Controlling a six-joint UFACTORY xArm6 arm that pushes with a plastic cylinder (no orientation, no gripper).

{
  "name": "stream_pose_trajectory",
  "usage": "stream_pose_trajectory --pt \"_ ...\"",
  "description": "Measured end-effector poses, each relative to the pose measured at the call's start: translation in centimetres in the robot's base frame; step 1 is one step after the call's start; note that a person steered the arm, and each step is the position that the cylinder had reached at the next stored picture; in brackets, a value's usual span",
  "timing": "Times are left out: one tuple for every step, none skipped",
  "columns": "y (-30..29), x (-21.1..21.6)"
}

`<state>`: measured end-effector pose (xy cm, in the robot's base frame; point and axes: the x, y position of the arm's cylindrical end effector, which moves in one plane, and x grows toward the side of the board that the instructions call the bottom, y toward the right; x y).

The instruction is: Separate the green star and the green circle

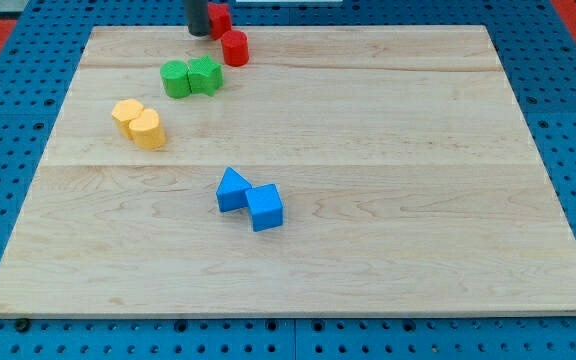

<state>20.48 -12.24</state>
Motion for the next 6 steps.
stream_pose_trajectory --pt "-0.8 6.7" --pt "1.1 9.6" --pt "2.0 9.3" --pt "2.5 7.1" --pt "4.5 4.6" --pt "6.6 5.1"
